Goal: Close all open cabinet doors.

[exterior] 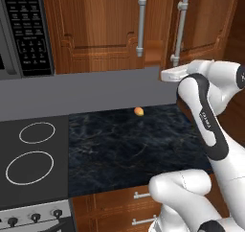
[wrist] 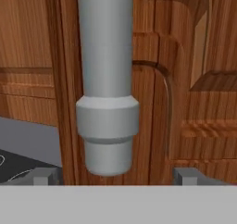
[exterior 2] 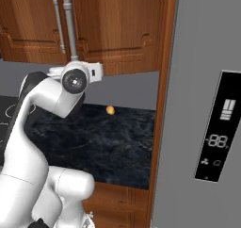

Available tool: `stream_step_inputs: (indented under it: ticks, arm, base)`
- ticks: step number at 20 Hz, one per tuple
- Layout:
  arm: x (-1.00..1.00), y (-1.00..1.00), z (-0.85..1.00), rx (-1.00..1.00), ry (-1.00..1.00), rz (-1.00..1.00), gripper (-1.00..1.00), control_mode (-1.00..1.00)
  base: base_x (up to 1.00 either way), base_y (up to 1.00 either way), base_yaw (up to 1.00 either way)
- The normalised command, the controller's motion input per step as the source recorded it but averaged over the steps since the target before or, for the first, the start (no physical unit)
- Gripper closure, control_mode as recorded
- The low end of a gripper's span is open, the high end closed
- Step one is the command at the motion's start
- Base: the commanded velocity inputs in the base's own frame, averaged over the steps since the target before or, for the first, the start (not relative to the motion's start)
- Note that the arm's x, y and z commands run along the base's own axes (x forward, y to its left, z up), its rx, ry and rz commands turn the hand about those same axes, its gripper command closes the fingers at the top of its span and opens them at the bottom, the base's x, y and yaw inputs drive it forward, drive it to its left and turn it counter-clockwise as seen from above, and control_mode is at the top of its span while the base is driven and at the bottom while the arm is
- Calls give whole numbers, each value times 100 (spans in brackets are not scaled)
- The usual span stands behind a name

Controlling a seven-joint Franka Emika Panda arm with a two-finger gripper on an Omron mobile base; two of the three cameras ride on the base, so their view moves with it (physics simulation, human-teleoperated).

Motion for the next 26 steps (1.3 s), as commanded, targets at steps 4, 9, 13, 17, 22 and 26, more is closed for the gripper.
stream_step_inputs:
  ticks: [4,9,13,17,22,26]
  arm:
    - [100,17,-10,4,-3,0,-100,-100]
    - [97,8,-14,2,-3,-1,-100,-100]
    - [92,6,-20,2,-1,-1,-100,-100]
    - [71,8,-21,0,-1,-1,-100,-100]
    - [-14,19,-11,-2,2,-9,-100,-100]
    - [-100,0,40,2,21,-20,-100,-100]
  base:
    - [0,0,0]
    - [0,0,0]
    - [0,0,0]
    - [0,0,0]
    - [0,0,0]
    - [0,0,0]
